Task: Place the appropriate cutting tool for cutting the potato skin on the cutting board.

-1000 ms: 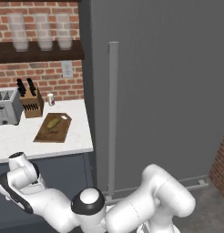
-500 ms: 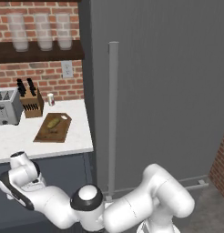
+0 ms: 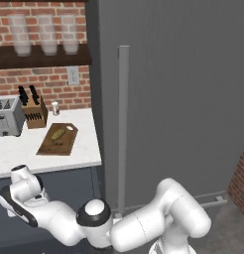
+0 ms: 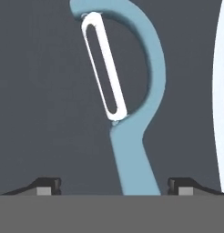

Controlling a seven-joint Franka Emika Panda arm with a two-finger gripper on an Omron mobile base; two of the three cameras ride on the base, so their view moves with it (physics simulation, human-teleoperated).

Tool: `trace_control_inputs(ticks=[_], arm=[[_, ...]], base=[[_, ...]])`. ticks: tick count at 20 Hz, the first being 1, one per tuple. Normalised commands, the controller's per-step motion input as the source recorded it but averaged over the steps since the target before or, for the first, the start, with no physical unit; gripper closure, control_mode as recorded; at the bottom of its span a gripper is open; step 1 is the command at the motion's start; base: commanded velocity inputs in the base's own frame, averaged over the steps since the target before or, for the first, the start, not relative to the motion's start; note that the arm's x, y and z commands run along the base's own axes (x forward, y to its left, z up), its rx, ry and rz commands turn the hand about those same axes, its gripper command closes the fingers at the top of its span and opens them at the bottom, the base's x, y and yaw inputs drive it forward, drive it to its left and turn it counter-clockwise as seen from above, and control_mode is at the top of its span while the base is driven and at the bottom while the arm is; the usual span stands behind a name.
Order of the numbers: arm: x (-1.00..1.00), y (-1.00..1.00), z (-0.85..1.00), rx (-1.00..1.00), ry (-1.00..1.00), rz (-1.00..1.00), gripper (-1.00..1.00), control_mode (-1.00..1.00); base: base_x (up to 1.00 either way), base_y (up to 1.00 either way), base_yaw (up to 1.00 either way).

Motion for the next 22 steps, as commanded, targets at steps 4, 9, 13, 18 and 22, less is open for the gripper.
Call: trace_control_inputs(ticks=[4,9,13,18,22], arm=[[-0.01,0.00,-0.20,-0.03,0.00,0.00,1.00,-1.00],[-0.31,0.07,-0.38,-0.04,0.00,-0.03,1.00,-1.00],[0.00,0.00,-0.15,0.00,0.00,-0.04,1.00,-1.00],[-0.24,0.00,0.24,0.00,0.00,-0.08,1.00,-1.00],[-0.41,-0.05,0.83,0.00,0.00,-0.02,1.00,-1.00]], base=[[0.00,0.00,0.00],[0.00,0.00,0.00],[0.00,0.00,0.00],[0.00,0.00,0.00],[0.00,0.00,0.00]])
